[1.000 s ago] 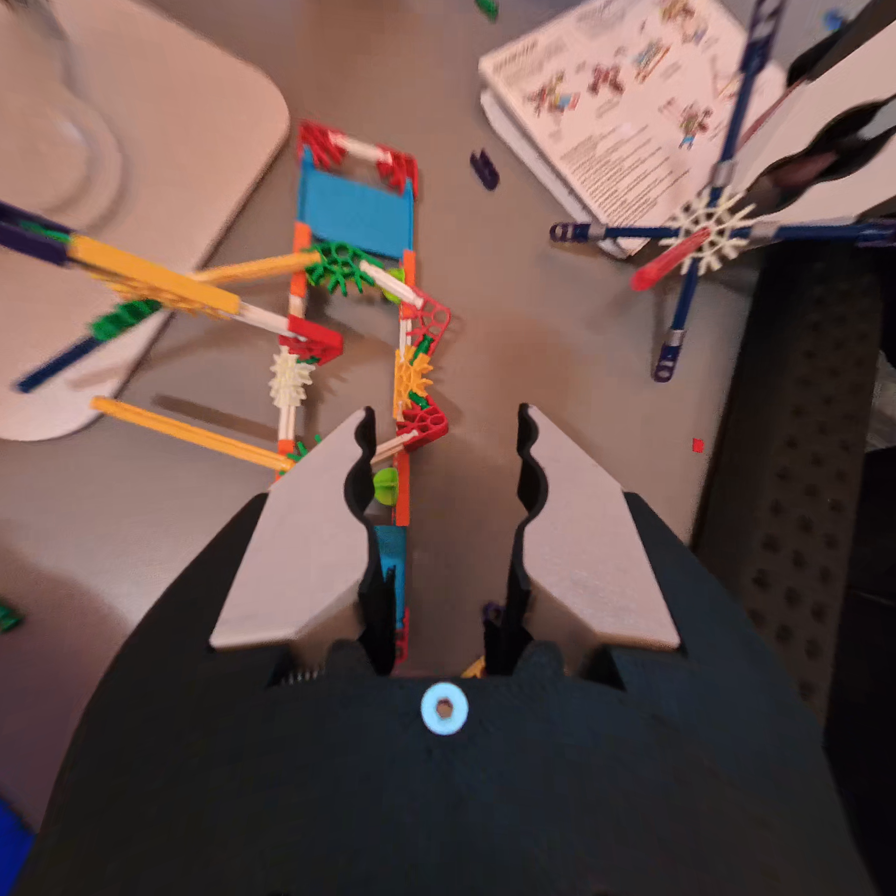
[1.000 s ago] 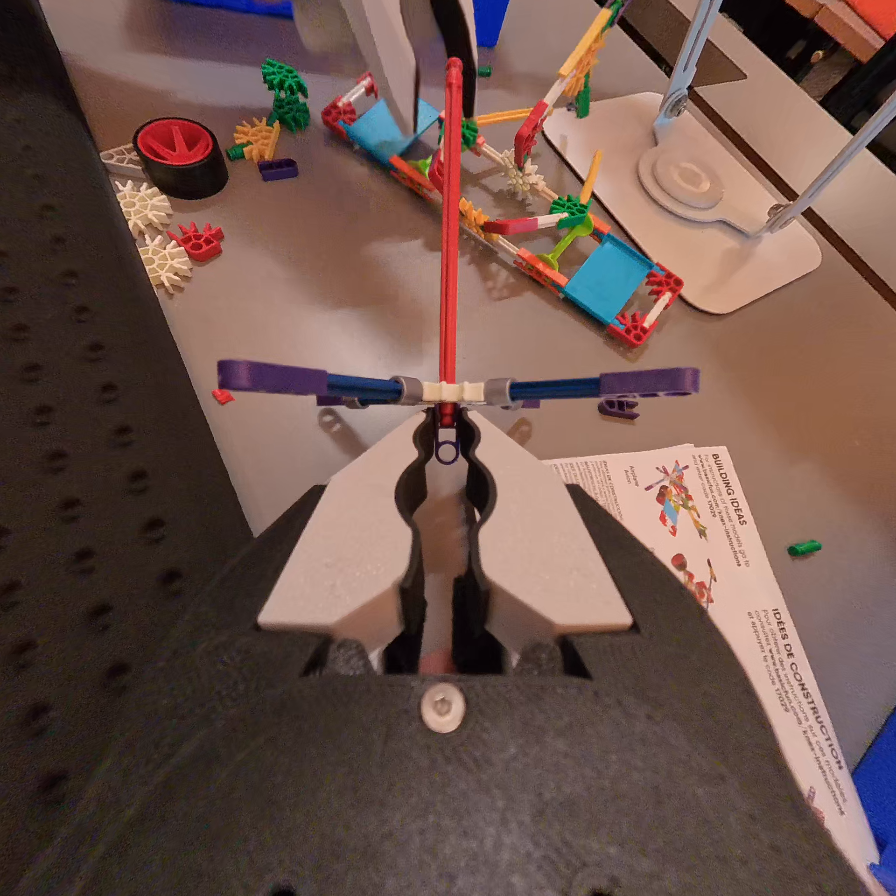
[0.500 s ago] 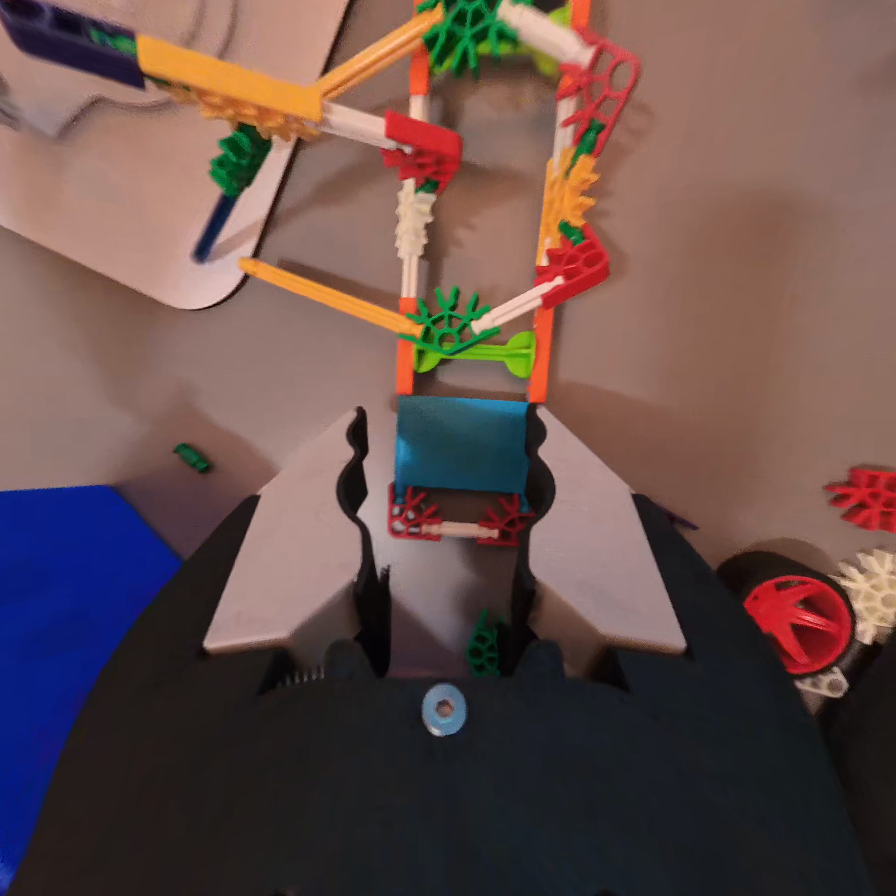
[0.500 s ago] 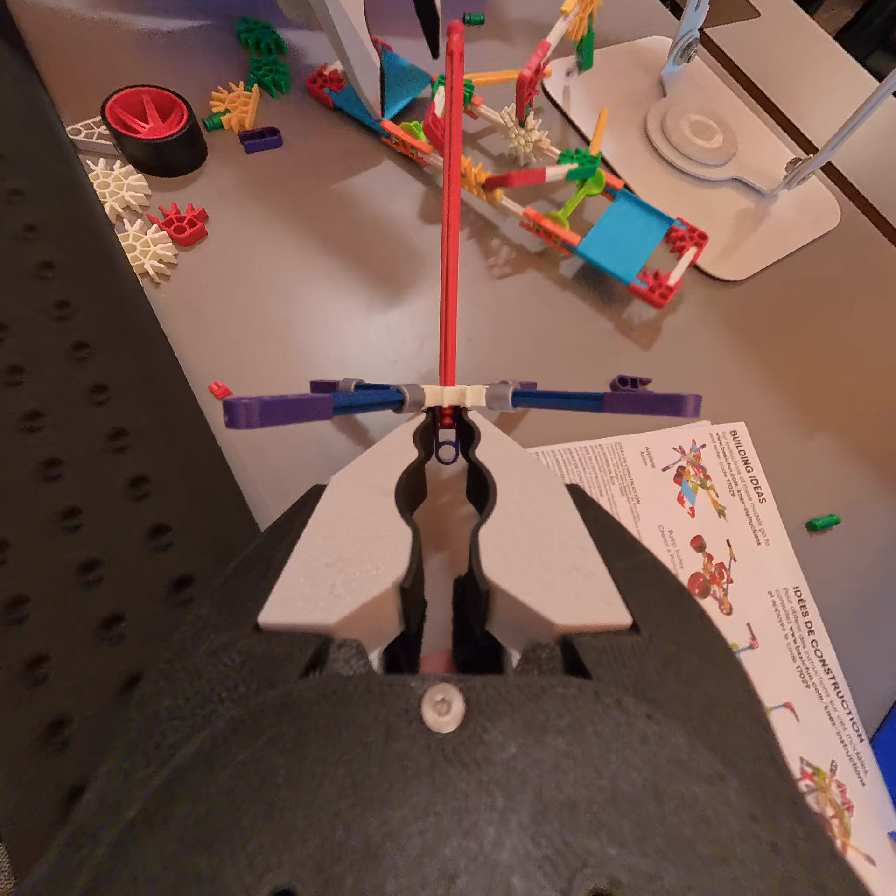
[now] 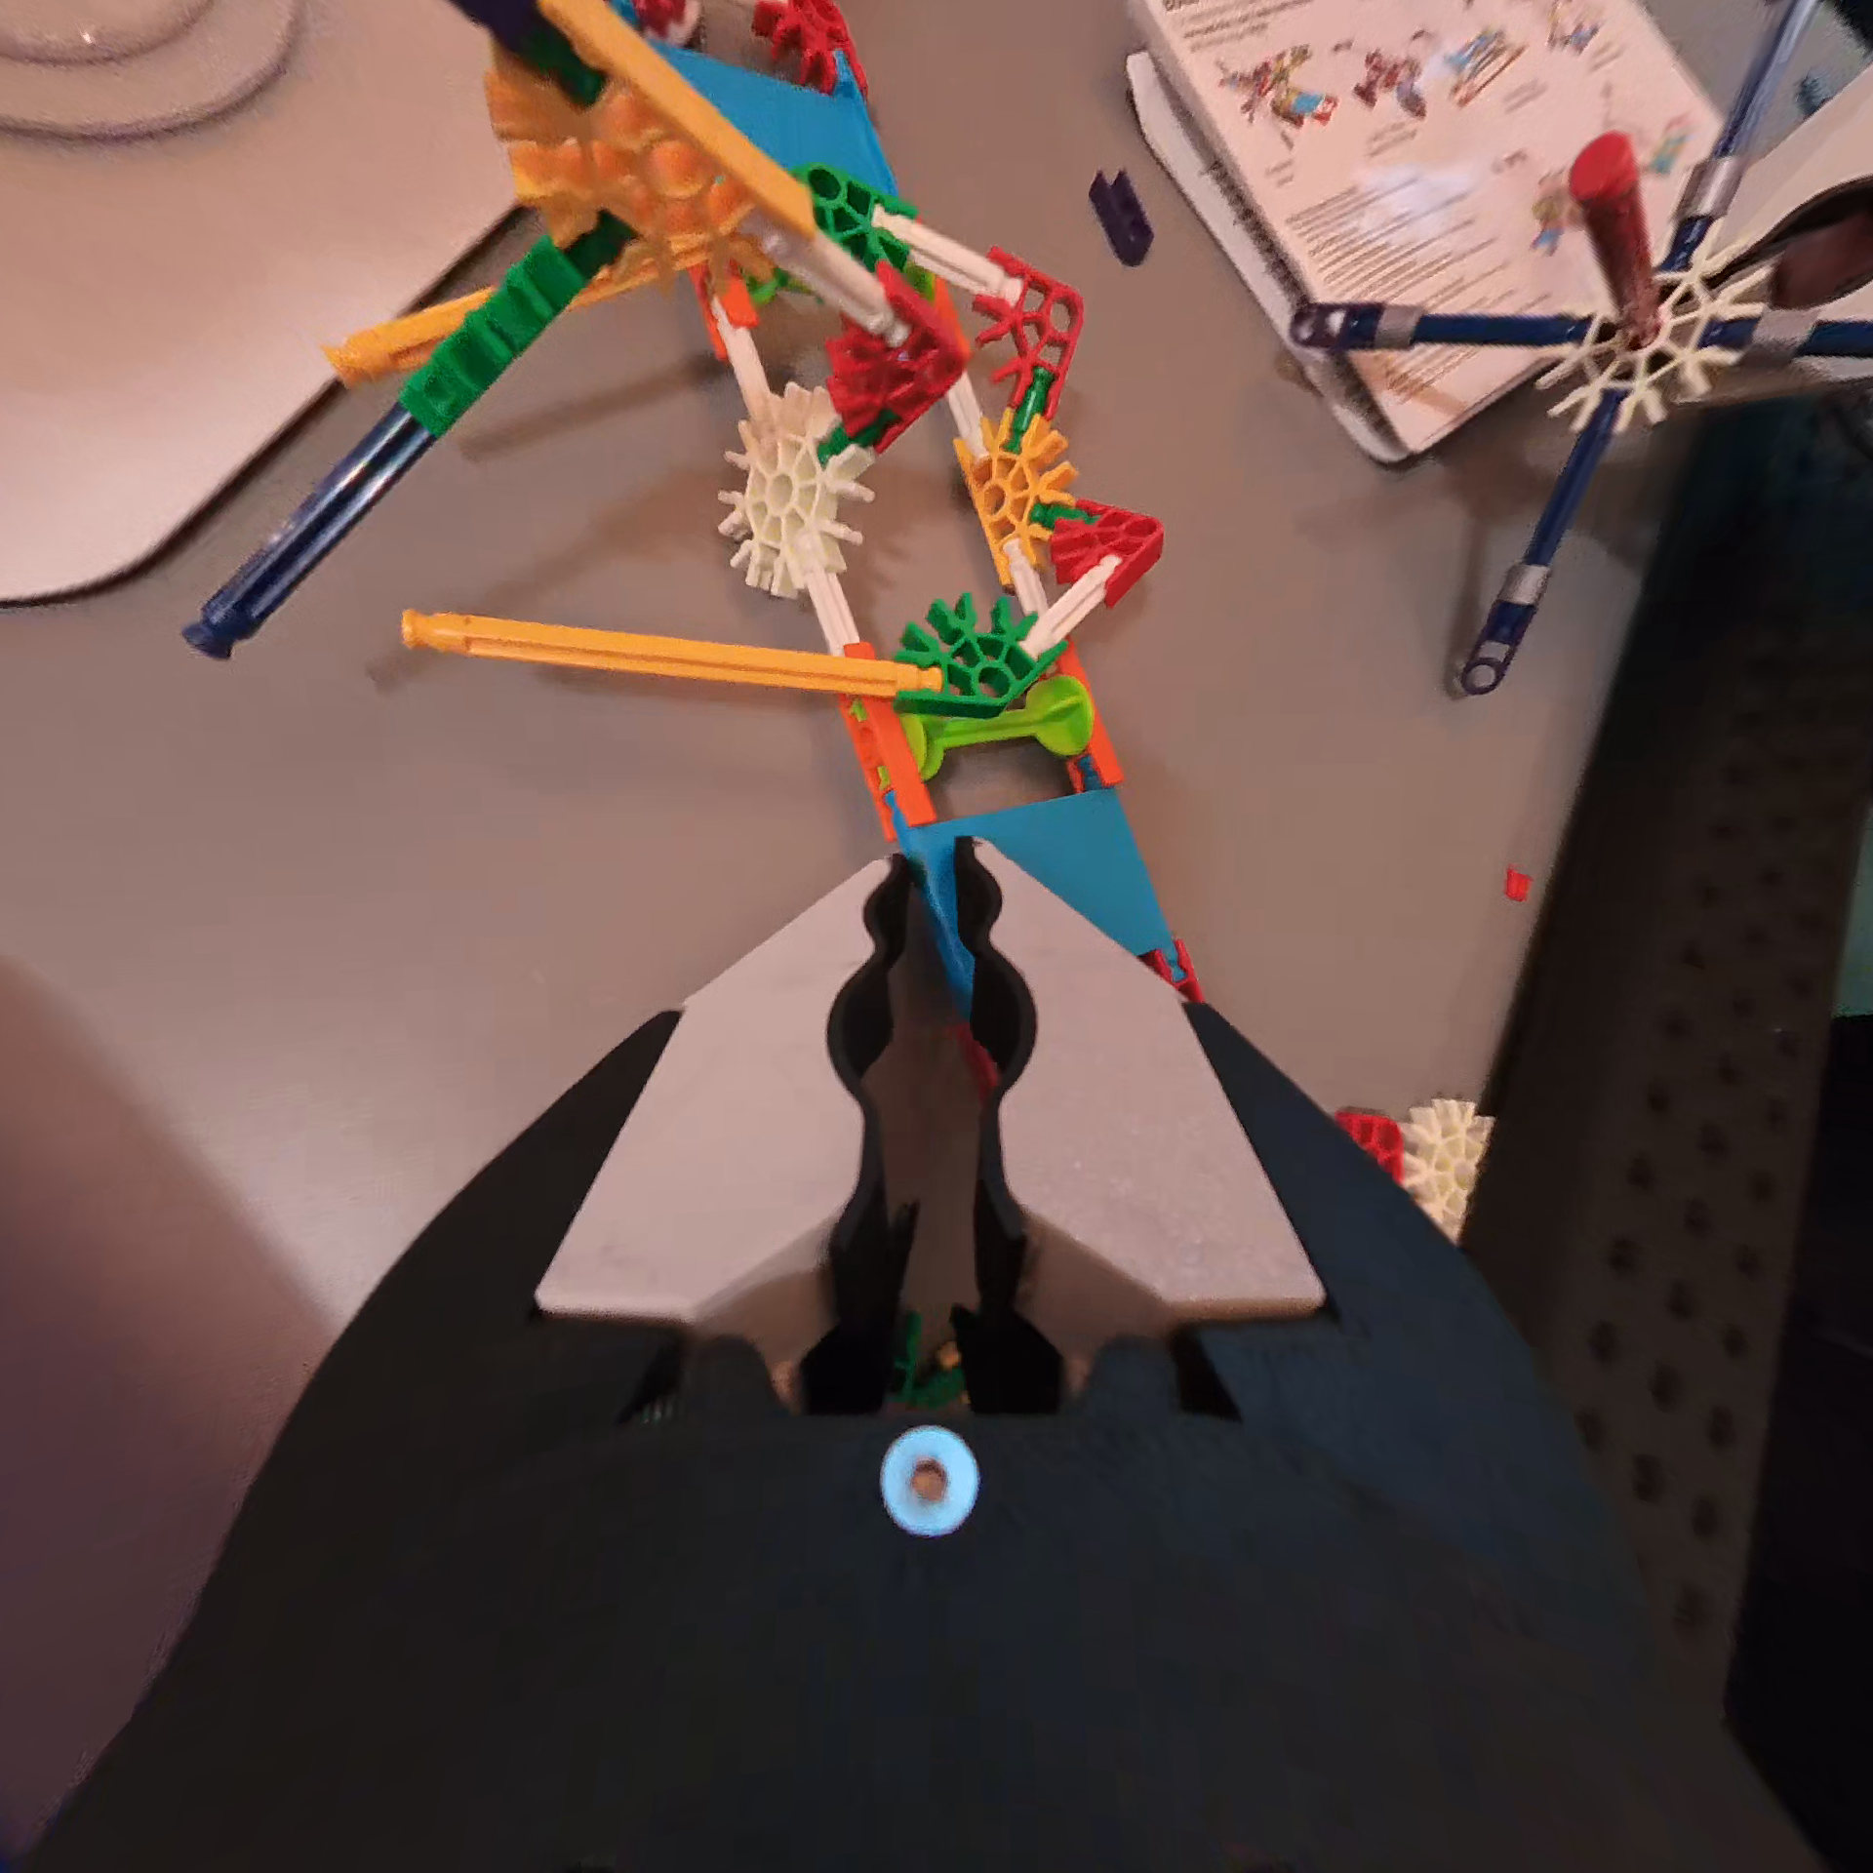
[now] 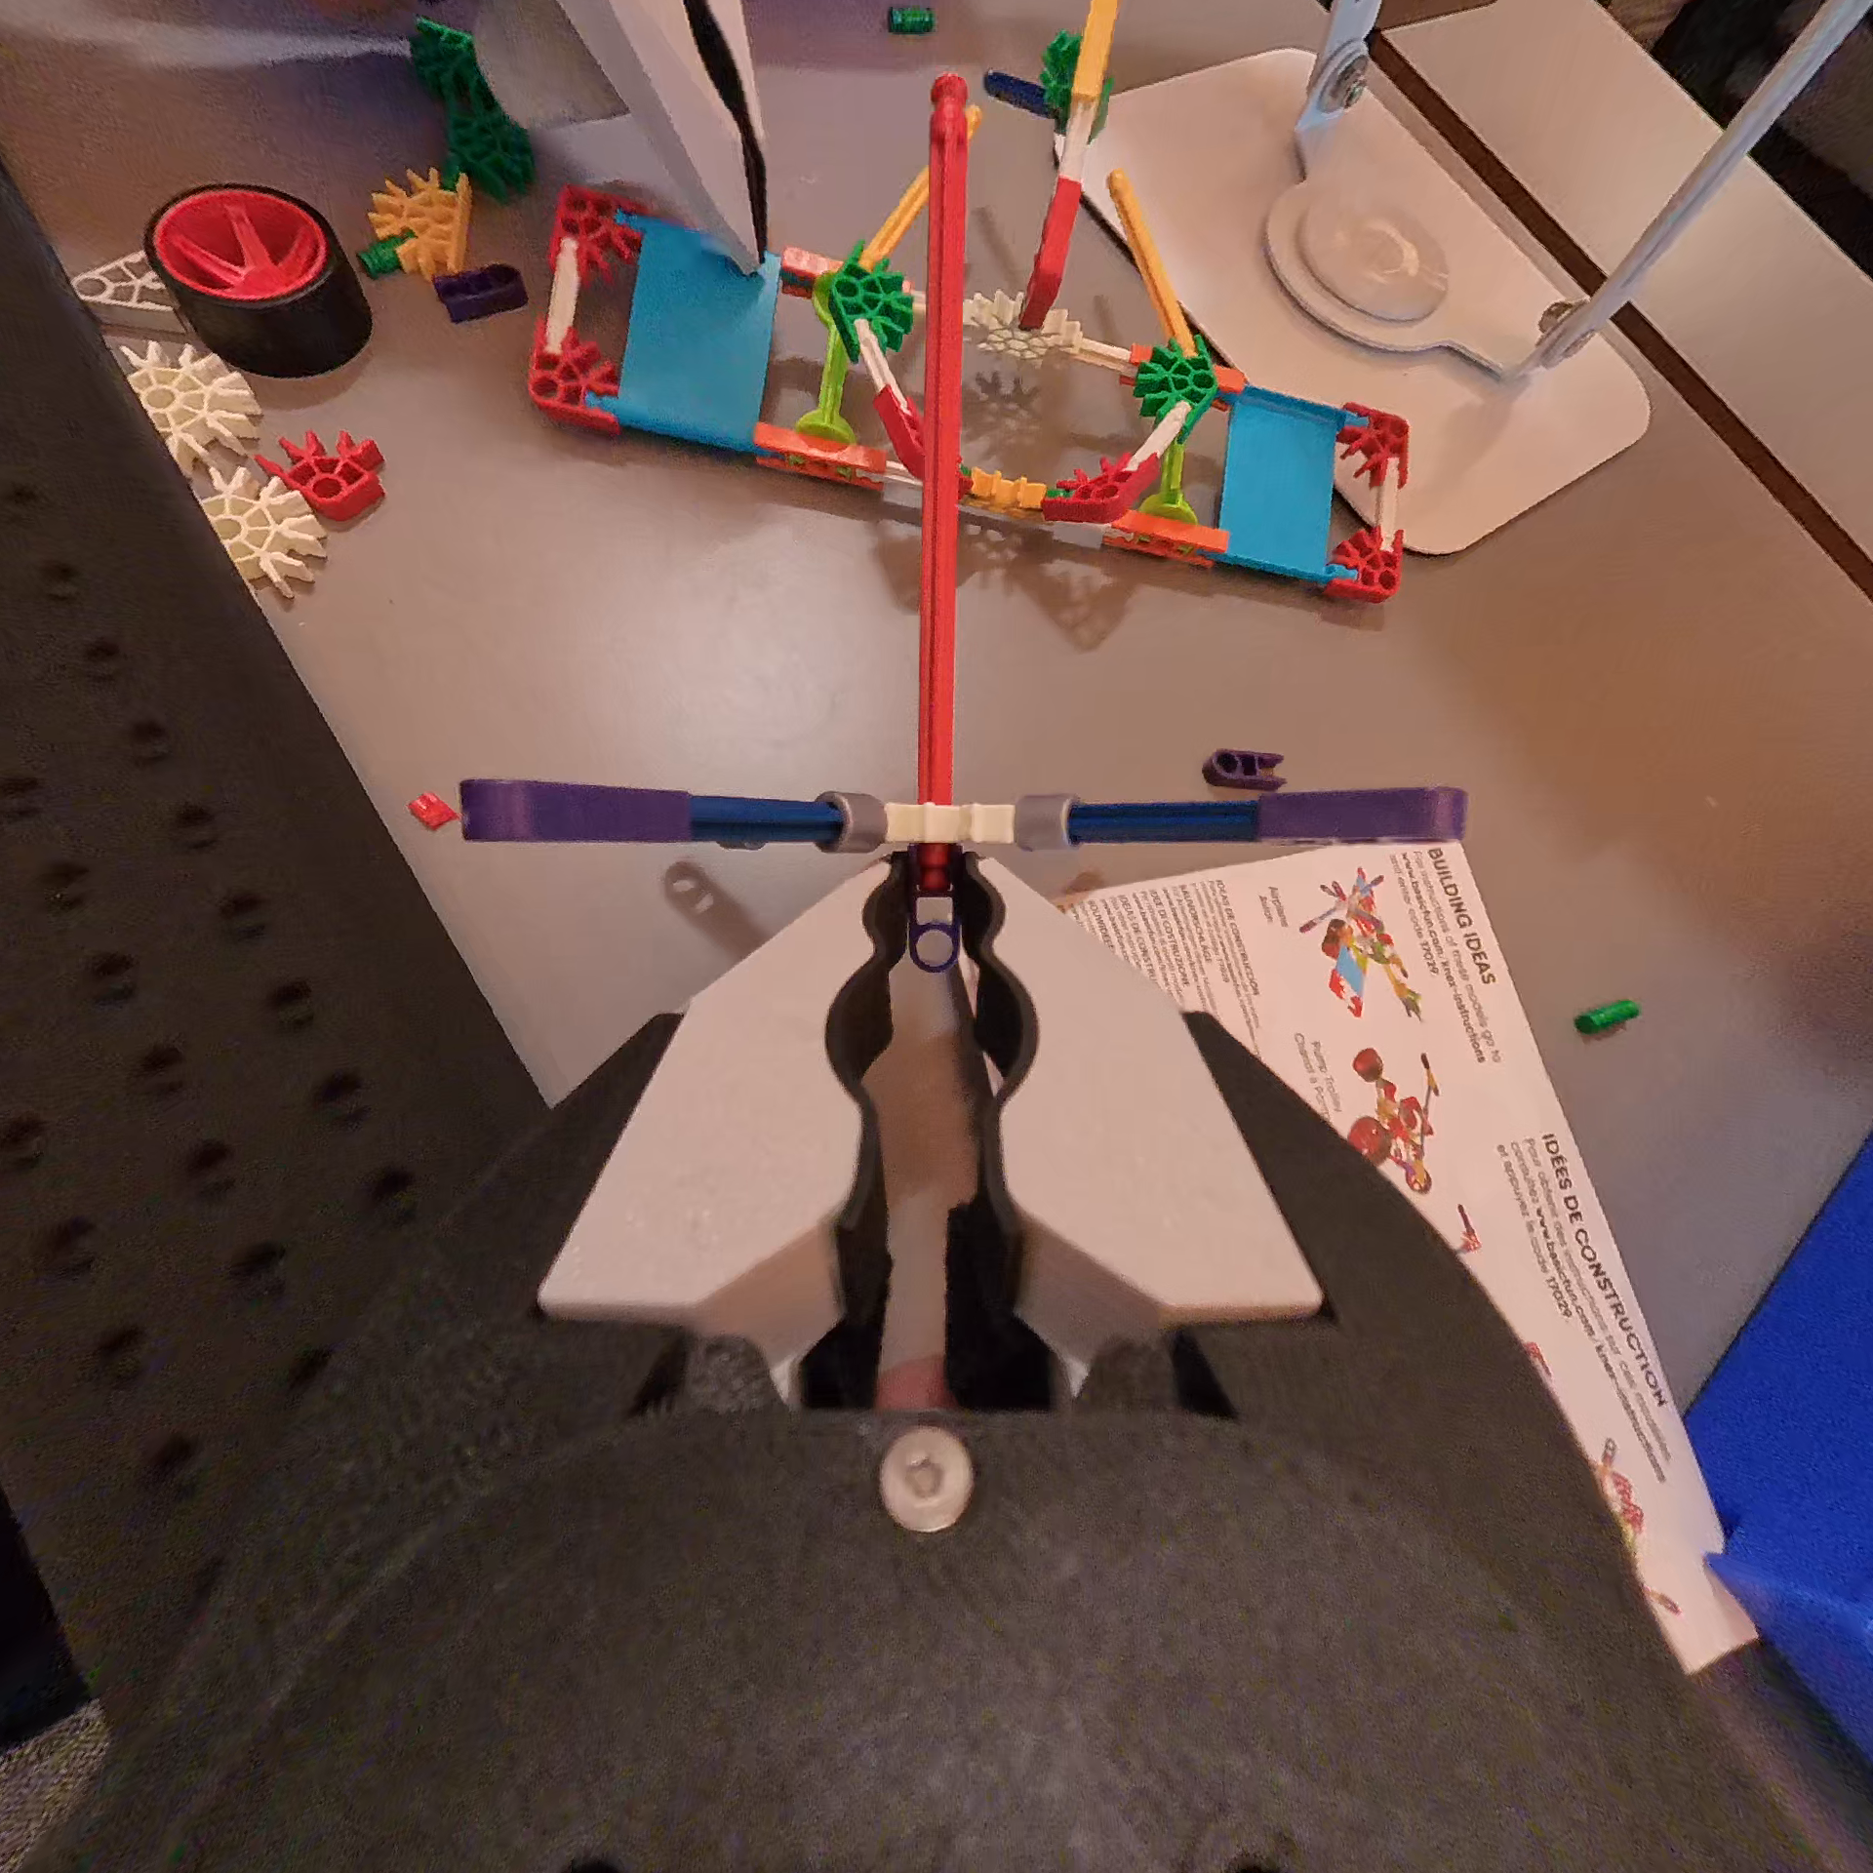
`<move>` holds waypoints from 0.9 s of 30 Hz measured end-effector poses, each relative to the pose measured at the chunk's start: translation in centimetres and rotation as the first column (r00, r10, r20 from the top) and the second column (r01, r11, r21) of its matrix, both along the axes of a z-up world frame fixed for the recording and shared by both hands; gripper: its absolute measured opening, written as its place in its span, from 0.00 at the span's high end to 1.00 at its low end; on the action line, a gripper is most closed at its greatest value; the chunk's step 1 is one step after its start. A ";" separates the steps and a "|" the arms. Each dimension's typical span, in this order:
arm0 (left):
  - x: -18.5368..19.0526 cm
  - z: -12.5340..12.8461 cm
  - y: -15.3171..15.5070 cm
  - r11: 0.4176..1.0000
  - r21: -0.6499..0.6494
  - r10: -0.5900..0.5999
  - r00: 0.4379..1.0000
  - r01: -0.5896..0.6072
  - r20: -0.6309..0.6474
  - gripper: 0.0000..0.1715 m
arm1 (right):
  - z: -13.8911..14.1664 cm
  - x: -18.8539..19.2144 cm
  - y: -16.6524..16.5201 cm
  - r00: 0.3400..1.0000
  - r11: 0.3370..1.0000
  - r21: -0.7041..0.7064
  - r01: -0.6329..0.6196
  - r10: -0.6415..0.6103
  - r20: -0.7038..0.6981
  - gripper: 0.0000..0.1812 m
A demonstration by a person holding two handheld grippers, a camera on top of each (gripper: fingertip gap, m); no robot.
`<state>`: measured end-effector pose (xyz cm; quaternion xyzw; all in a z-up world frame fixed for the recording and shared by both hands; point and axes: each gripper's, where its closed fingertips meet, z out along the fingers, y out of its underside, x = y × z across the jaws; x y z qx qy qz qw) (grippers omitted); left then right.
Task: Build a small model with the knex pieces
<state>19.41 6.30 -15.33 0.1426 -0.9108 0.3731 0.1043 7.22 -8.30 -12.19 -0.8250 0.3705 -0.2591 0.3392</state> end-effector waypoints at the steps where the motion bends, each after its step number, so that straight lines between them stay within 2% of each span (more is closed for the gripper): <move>1: -0.1 0.0 -0.1 1.000 -0.015 0.003 1.000 -0.003 -0.014 0.97 | 0.0 -0.1 -0.1 1.000 1.000 0.001 0.004 -0.004 -0.001 0.97; 5: -0.5 1.2 -0.7 0.994 -0.104 0.023 0.999 -0.028 -0.044 0.99 | 0.0 -0.3 -0.7 1.000 1.000 0.002 0.022 -0.022 0.000 0.97; 10: -2.3 2.9 -1.9 0.978 -0.207 -0.030 0.999 0.023 -0.026 0.99 | 0.0 -0.6 -1.1 0.999 0.999 0.016 0.035 -0.035 0.013 0.97; 14: -2.8 3.4 -2.4 0.983 -0.170 -0.050 0.994 0.067 0.101 1.00 | -0.2 -1.1 -1.3 0.999 0.999 0.033 0.044 -0.045 0.023 0.97; 17: -3.0 3.8 -2.4 0.991 -0.052 -0.103 0.946 0.125 0.307 1.00 | -0.1 -1.4 -1.7 0.998 0.998 0.040 0.051 -0.052 0.028 0.97; 20: -4.1 3.8 -3.1 0.990 -0.001 -0.131 0.935 0.139 0.328 0.99 | -0.1 -1.6 -2.2 0.997 0.997 0.042 0.061 -0.063 0.034 0.97; 23: -3.7 1.7 -2.7 0.993 0.078 -0.105 0.958 0.088 0.266 0.74 | -0.2 -1.9 -2.4 0.997 0.997 0.052 0.063 -0.065 0.039 0.97; 25: -3.2 2.2 -2.7 0.998 0.015 -0.057 0.970 0.055 0.235 0.72 | -0.4 -2.1 -2.3 0.997 0.997 0.059 0.059 -0.061 0.044 0.97; 27: -2.2 3.0 -2.7 0.999 -0.013 -0.031 0.948 0.037 0.317 0.72 | -0.5 -2.2 -2.2 0.997 0.996 0.066 0.052 -0.055 0.046 0.97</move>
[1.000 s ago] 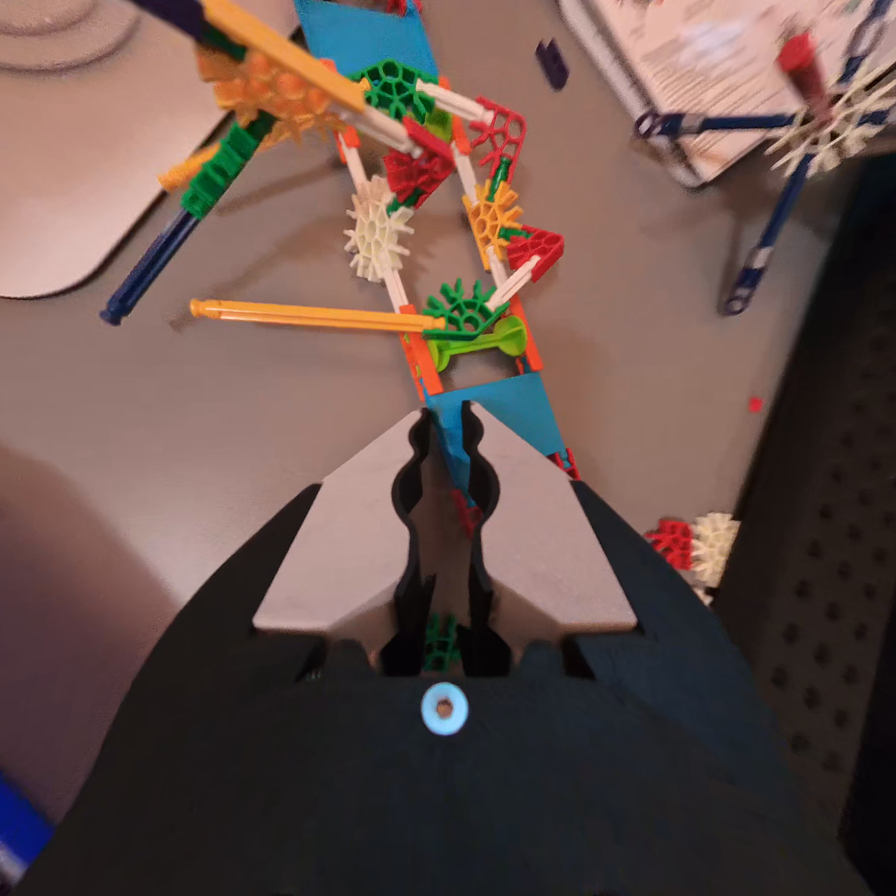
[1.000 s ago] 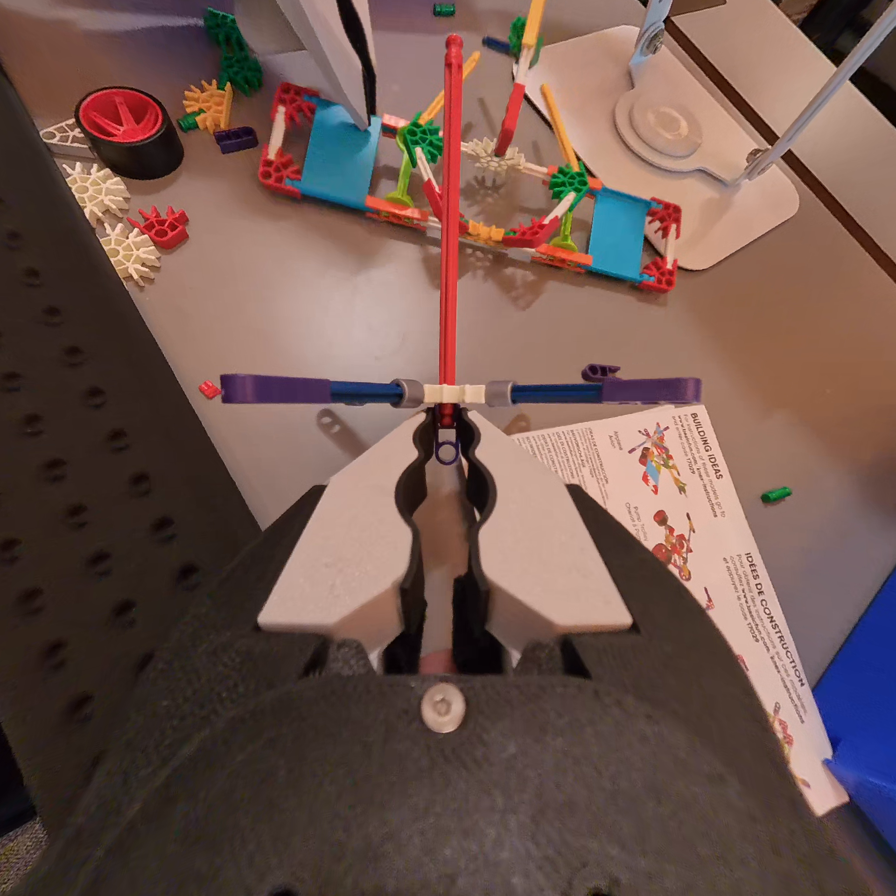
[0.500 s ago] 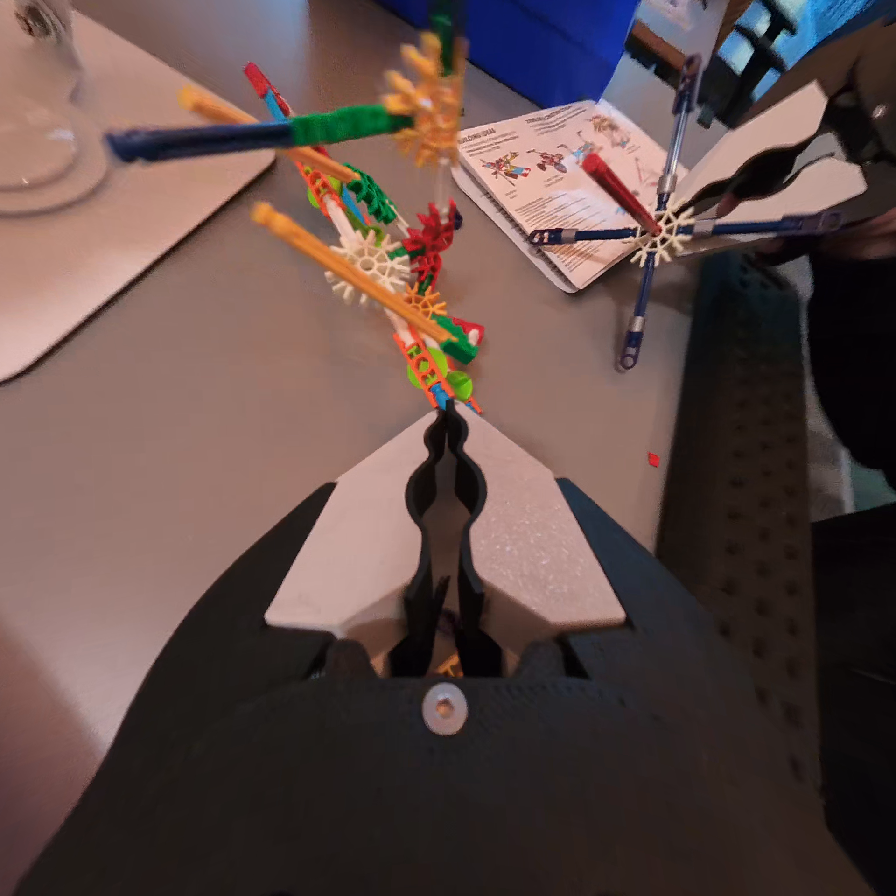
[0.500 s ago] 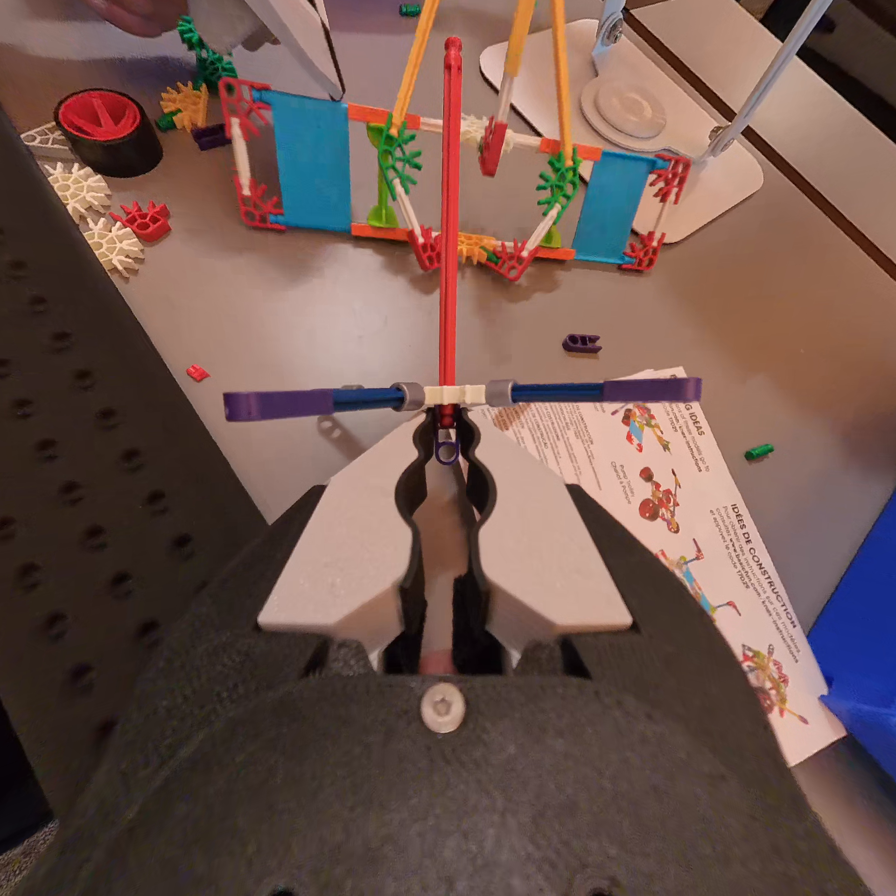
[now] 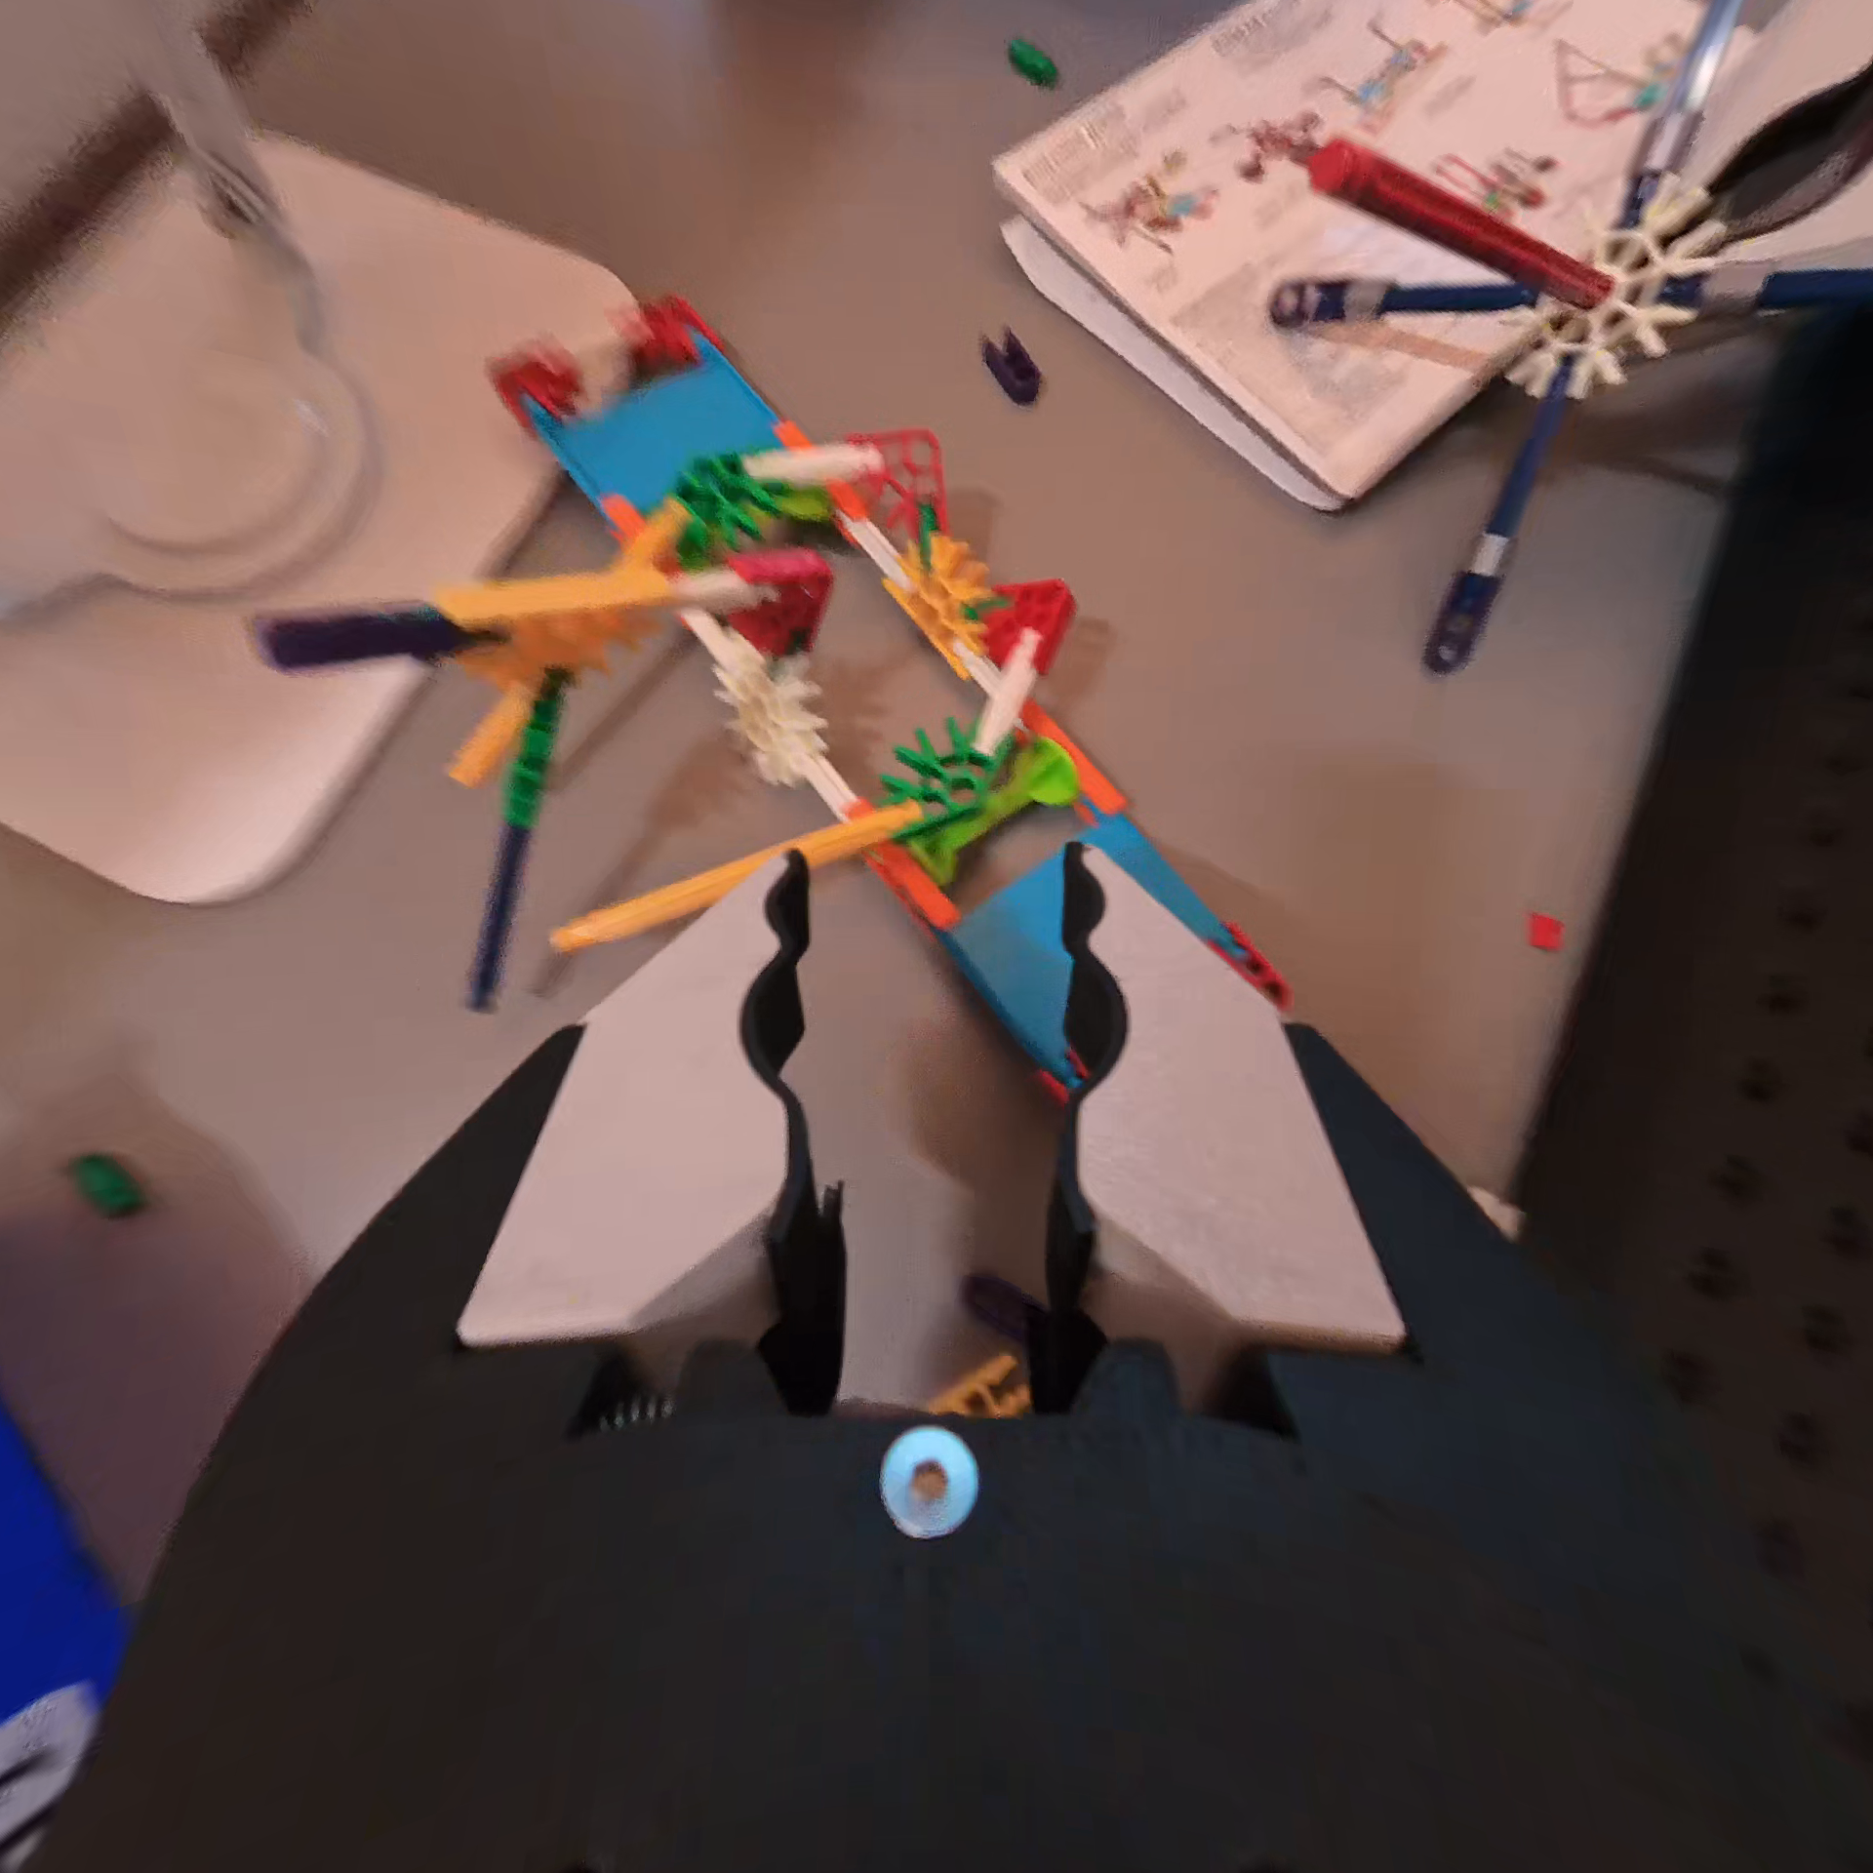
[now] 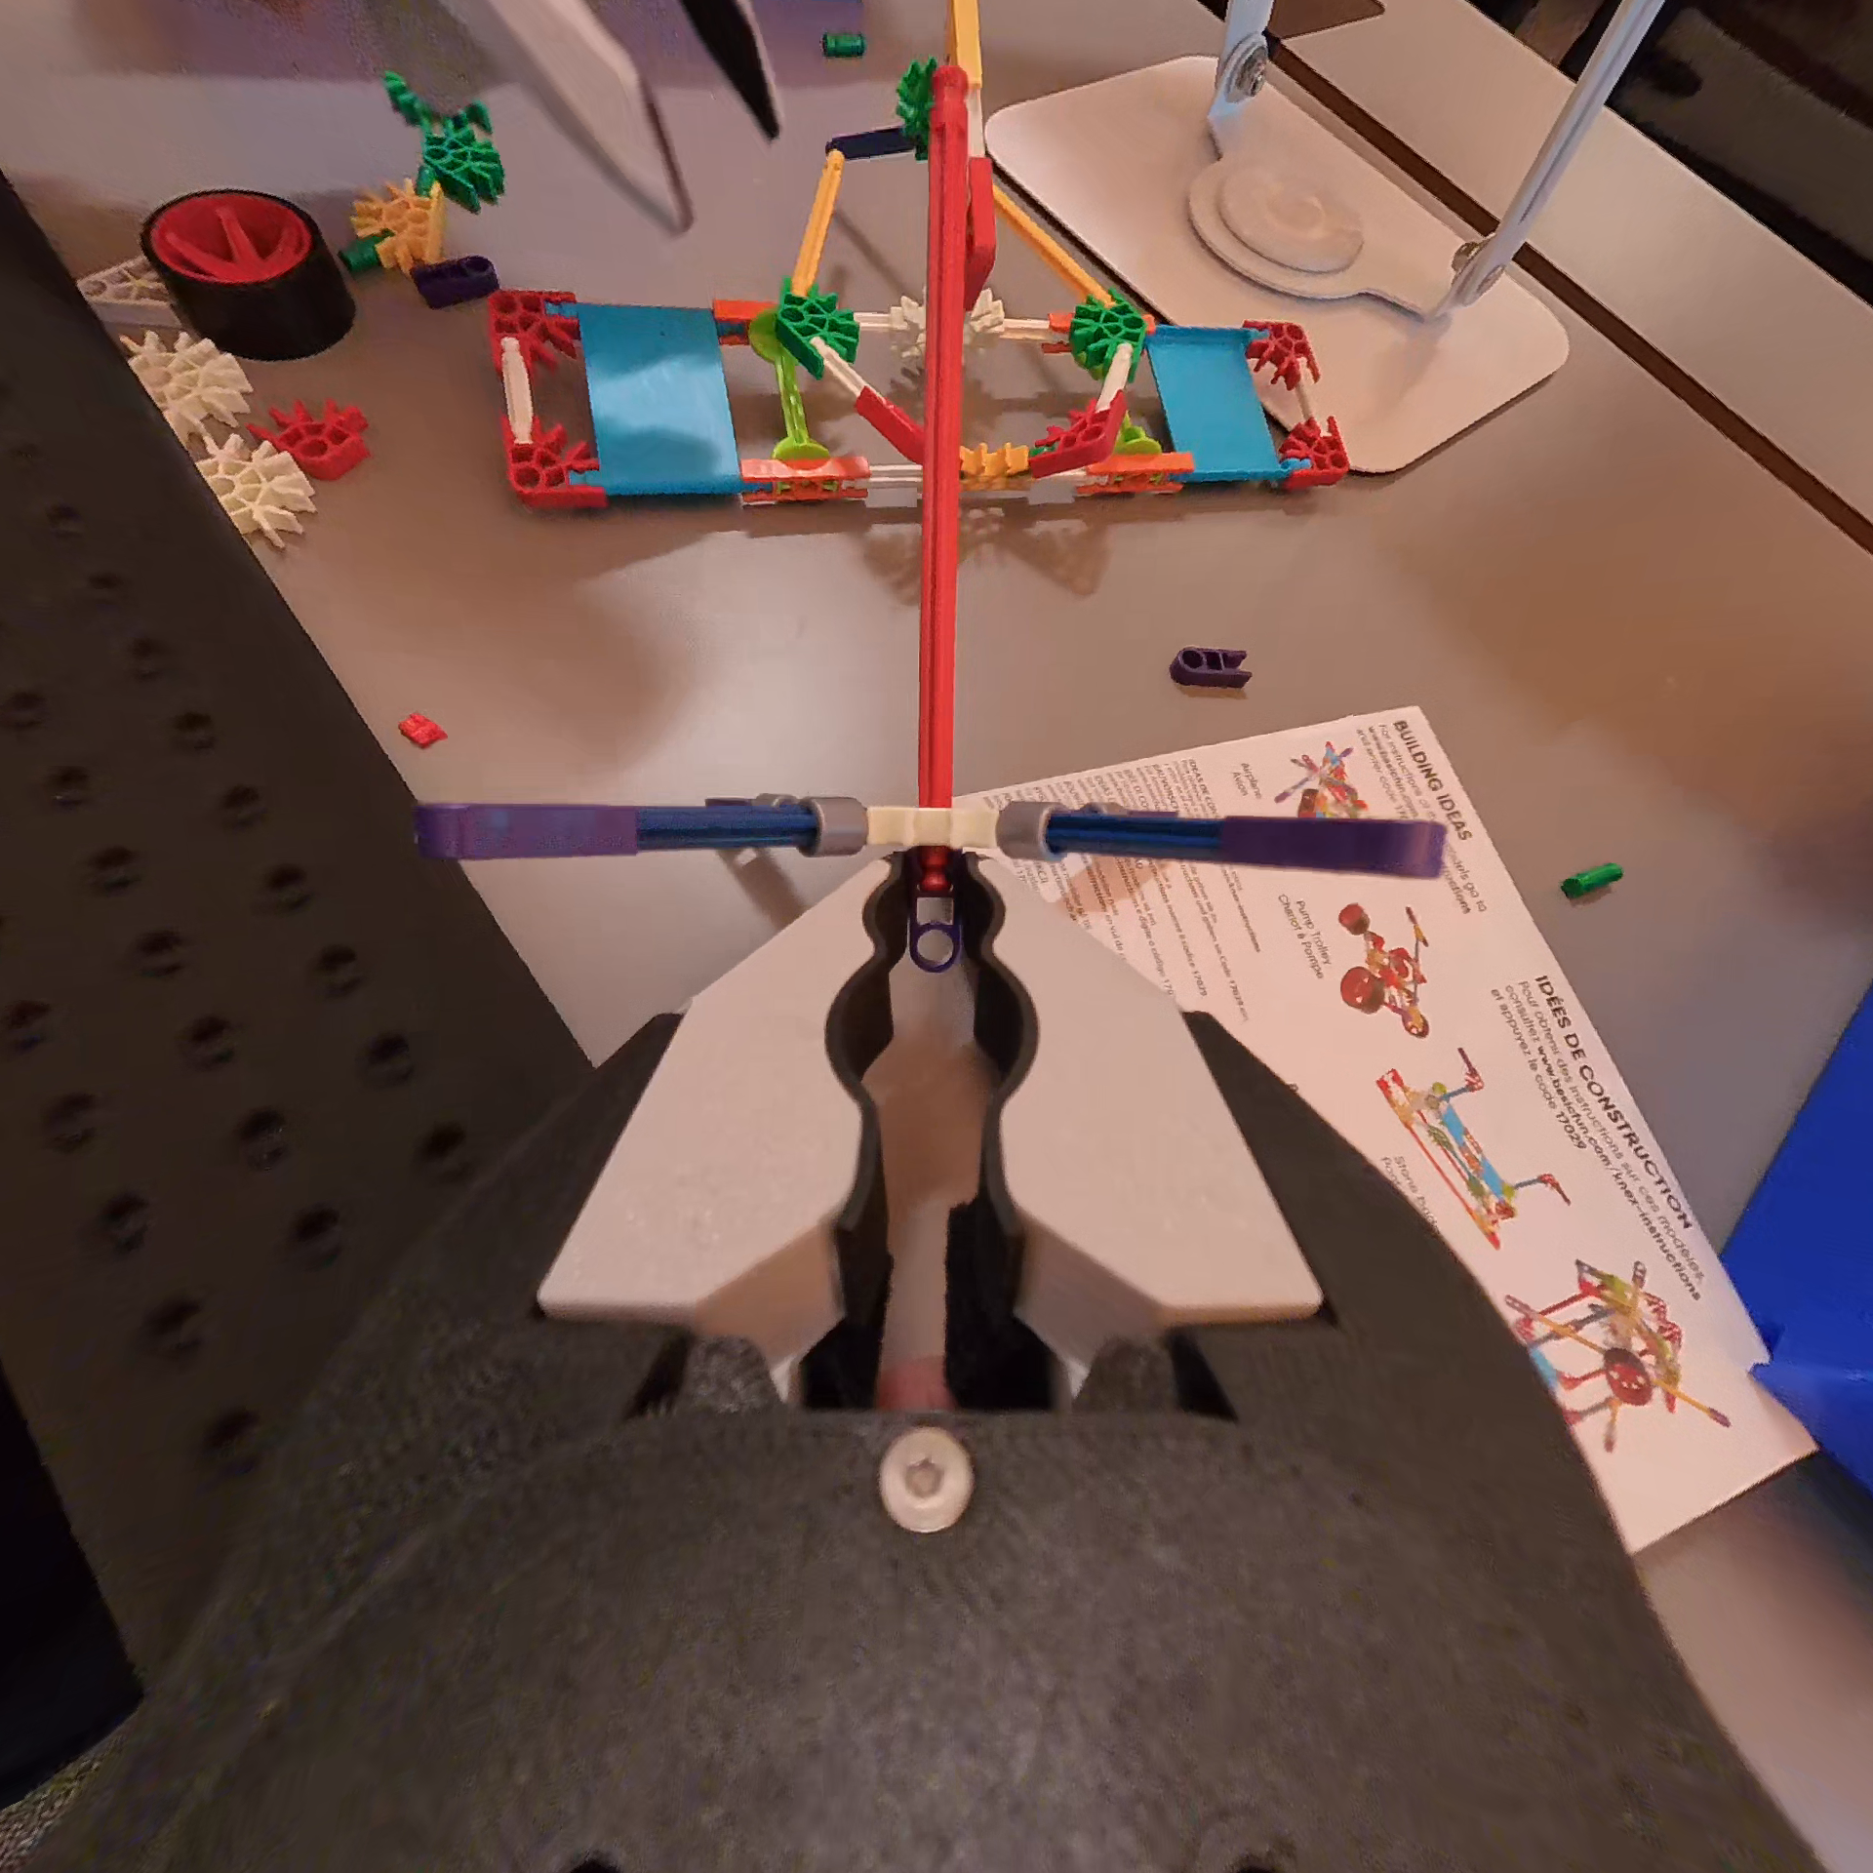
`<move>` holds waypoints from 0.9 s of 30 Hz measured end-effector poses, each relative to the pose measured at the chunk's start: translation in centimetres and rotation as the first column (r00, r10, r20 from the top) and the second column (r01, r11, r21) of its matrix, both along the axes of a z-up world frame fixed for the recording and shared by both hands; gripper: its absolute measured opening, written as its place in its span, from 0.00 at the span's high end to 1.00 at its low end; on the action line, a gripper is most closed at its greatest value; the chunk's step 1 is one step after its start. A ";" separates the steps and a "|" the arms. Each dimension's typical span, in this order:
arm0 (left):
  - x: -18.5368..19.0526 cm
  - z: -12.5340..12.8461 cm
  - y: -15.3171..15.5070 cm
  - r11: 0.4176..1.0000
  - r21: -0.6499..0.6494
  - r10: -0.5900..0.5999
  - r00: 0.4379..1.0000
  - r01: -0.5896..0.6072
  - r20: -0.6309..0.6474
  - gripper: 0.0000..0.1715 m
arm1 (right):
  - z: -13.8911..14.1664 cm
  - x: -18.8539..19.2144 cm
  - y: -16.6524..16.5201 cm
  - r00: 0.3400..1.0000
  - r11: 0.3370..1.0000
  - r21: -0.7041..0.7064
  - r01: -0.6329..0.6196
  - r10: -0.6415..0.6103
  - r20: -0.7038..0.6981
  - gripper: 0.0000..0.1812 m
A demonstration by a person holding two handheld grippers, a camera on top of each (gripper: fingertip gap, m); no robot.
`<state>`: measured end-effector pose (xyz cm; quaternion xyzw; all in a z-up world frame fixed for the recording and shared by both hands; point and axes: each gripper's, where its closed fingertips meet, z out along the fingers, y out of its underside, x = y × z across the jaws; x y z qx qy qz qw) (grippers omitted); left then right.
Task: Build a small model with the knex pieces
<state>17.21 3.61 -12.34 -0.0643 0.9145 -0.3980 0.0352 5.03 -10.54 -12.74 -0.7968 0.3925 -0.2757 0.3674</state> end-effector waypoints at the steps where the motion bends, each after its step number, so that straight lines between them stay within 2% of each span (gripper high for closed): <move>1: 0.5 0.8 -0.3 1.000 -0.024 0.000 0.995 0.002 0.098 0.77 | -0.1 0.0 0.0 1.000 1.000 0.003 -0.003 0.003 0.002 0.97; 3: 1.2 0.8 -0.6 0.999 0.035 -0.020 0.966 0.011 0.258 0.75 | -0.1 0.2 0.1 1.000 1.000 0.009 -0.008 0.008 0.007 0.97; 5: 0.8 0.3 -1.8 0.994 0.084 -0.094 0.928 0.068 0.361 0.75 | -0.1 0.4 0.3 1.000 1.000 0.012 -0.012 0.012 0.013 0.97; 7: 0.3 -0.8 -2.7 0.983 0.155 -0.154 0.900 0.098 0.408 0.76 | -0.2 0.5 0.5 1.000 1.000 0.008 -0.014 0.014 0.016 0.97; 9: 0.4 -1.7 -3.4 0.969 0.225 -0.204 0.852 0.105 0.481 0.82 | -0.2 0.5 0.5 1.000 1.000 -0.002 -0.010 0.010 0.022 0.97; 10: 0.5 -2.3 -3.4 0.958 0.268 -0.227 0.843 0.103 0.488 0.82 | -0.2 0.5 0.5 1.000 1.000 -0.004 -0.009 0.009 0.024 0.97; 12: 0.8 -3.1 -3.7 0.948 0.305 -0.245 0.818 0.090 0.520 0.89 | -0.2 0.5 0.6 1.000 1.000 -0.004 -0.010 0.010 0.026 0.97; 17: 1.6 -2.8 -3.9 0.967 0.252 -0.182 0.820 0.047 0.543 0.90 | -0.2 0.6 0.6 1.000 1.000 -0.010 -0.014 0.014 0.014 0.97; 21: 2.1 -1.1 -3.8 0.995 0.100 -0.066 0.856 0.017 0.513 0.91 | 0.0 1.0 0.2 1.000 0.998 -0.058 -0.014 0.012 -0.022 0.97; 27: 2.5 1.1 -2.7 0.996 -0.094 0.038 0.893 0.004 0.449 0.91 | 0.4 2.5 -0.3 0.997 0.986 -0.163 -0.021 0.008 -0.082 0.96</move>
